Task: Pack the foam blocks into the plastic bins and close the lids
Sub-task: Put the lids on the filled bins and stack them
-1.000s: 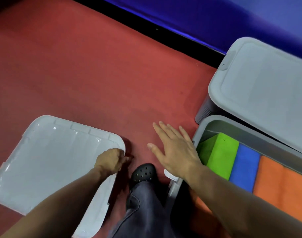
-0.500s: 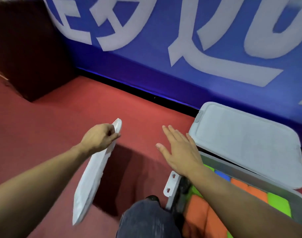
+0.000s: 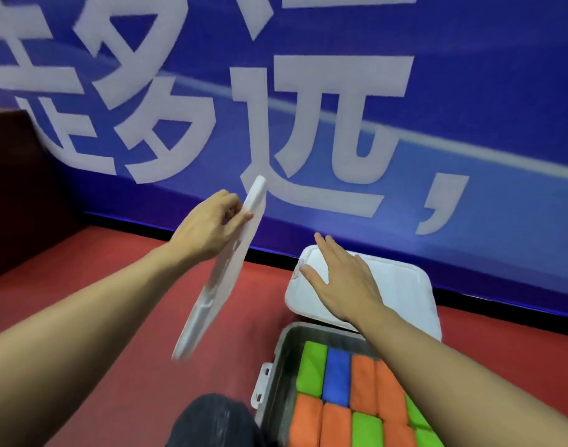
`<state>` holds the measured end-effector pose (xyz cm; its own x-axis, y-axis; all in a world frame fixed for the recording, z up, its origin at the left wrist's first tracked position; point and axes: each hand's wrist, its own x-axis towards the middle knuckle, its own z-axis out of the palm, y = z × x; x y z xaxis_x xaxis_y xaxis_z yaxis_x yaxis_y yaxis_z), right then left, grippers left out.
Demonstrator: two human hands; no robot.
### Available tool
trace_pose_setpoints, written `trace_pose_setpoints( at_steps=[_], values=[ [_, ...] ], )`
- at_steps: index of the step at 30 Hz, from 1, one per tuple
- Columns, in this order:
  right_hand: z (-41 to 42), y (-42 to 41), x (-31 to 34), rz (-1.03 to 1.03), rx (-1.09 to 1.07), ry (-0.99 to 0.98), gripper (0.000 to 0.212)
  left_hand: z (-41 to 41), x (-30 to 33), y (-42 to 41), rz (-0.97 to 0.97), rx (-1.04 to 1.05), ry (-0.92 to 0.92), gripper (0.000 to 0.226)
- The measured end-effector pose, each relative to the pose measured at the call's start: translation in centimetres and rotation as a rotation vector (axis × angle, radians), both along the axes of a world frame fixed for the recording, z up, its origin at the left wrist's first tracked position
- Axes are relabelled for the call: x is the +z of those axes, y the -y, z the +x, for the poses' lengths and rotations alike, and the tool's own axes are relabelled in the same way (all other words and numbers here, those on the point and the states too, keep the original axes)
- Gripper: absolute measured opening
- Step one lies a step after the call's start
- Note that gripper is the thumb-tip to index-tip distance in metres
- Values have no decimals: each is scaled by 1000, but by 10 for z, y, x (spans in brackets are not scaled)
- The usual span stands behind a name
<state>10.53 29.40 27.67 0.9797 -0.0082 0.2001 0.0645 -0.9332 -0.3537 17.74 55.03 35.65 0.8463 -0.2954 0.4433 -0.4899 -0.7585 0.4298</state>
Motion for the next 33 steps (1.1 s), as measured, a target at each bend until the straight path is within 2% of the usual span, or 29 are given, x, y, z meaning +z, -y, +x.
trace_pose_setpoints(
  at_steps=[9,15,20,24,29,31,33],
  values=[
    [-68,80,81,84,-198,101,85,-56,94,85,-300,-71,78,30],
    [-112,135,75,167,-378,-4,103,-86,103,102,-546,-42,-21,35],
    [-137,182,27,346,-498,-126,123,-92,66,106,-597,-27,-234,38],
    [-163,208,-35,511,-570,-249,126,-90,24,103,-737,53,-466,34],
    [-183,221,-121,850,-677,-332,147,-76,-39,100,-864,161,-705,32],
    [-180,222,-146,965,-706,-339,146,-68,-76,94,-896,217,-759,31],
    [-175,221,-169,982,-725,-362,139,-59,-114,86,-909,259,-826,31]
  ],
)
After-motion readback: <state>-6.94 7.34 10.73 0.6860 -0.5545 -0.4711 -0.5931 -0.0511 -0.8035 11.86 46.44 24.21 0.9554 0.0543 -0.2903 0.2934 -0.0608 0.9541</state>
